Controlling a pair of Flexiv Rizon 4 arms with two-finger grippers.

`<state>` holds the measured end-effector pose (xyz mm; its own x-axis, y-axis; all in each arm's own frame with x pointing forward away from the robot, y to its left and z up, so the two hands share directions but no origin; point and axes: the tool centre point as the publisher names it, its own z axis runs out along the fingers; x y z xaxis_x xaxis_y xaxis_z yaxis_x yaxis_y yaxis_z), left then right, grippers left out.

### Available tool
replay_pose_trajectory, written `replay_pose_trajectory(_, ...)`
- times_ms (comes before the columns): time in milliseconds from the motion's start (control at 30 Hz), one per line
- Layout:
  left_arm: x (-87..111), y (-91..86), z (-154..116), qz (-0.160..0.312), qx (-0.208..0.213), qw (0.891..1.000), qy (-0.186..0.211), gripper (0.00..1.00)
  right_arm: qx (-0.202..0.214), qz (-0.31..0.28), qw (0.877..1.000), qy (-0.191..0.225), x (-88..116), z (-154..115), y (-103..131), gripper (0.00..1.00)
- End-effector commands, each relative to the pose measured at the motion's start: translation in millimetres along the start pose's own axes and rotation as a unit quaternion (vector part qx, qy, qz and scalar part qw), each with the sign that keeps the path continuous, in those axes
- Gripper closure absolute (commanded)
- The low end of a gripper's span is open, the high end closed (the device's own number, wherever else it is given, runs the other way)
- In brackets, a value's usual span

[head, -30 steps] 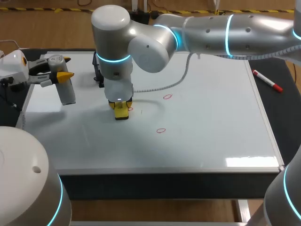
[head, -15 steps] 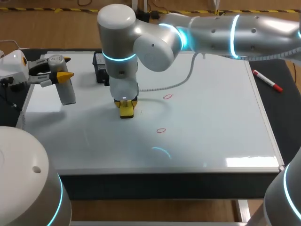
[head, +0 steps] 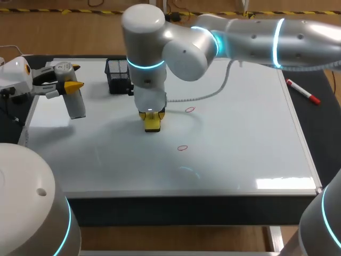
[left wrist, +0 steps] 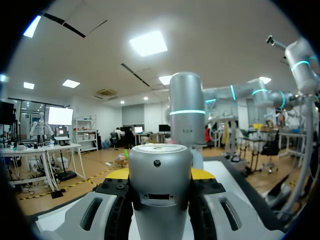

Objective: Pick up the inspection probe, press it on each red-marked spot on the whiteboard one by one, put down the probe, pick up the eraser, and wipe off all the red marks.

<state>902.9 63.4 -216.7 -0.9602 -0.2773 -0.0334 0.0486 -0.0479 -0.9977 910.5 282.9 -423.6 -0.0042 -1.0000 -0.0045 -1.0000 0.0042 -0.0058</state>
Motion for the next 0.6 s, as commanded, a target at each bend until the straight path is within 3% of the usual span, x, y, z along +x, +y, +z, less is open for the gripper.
replay_pose_trajectory(33, 0.5, -0.7, 0, 0.001, 0.0, 1.0, -0.001, 1.0, -0.008, -0.011, 1.0, -0.021, 8, -13, 0, 1.0)
replay_pose_trajectory(300, 0.5, -0.7, 0, 0.001, 0.0, 1.0, -0.001, 1.0, 0.001, -0.018, 0.999, -0.026, 30, -36, -17, 1.0)
replay_pose_trajectory(600, 0.5, -0.7, 0, 0.001, 0.0, 1.0, -0.001, 1.0, 0.006, 0.013, 1.0, -0.024, 79, -45, -37, 1.0)
